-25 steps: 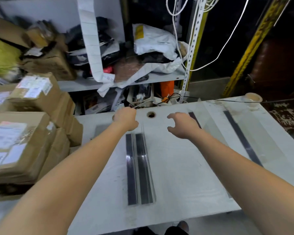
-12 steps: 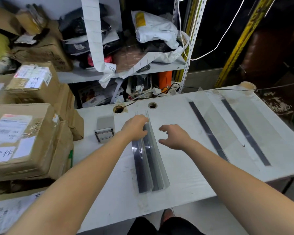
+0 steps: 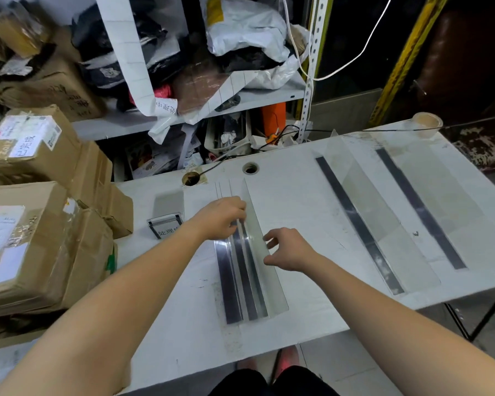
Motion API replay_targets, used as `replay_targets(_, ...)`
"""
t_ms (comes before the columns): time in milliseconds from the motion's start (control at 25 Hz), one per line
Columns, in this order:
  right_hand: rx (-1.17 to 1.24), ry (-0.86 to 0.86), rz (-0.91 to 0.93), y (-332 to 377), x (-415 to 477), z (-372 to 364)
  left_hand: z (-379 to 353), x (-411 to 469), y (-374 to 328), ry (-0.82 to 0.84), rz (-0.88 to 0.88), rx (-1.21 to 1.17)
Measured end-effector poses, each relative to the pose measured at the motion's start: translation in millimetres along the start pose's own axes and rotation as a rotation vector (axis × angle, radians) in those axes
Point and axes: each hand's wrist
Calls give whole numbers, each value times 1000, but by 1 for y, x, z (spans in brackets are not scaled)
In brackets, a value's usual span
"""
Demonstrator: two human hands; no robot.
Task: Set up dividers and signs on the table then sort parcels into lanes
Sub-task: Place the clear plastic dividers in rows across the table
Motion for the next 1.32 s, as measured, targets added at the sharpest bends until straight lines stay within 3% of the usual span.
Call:
replay_targets(240,224,93,-69,-12,-15,-8,-2,32,10,78,6,13)
replay_targets(680,170,-11,-171,-50,-34,30,7,108,35,-42,58,-58)
replay_targets(880,195,-131,-211,-56,-43,42,15,147,39,-75,-17,-118)
replay_targets(1320,147,-197,-248,-65,-54,27,20,195,38,-19,-155,-111)
Point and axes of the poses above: each hand's wrist, its own x-axis towards the middle knuckle, its own z-axis out of the back of the hand, y = z × x, and after that the axes turned 3 degrees about z, right-handed
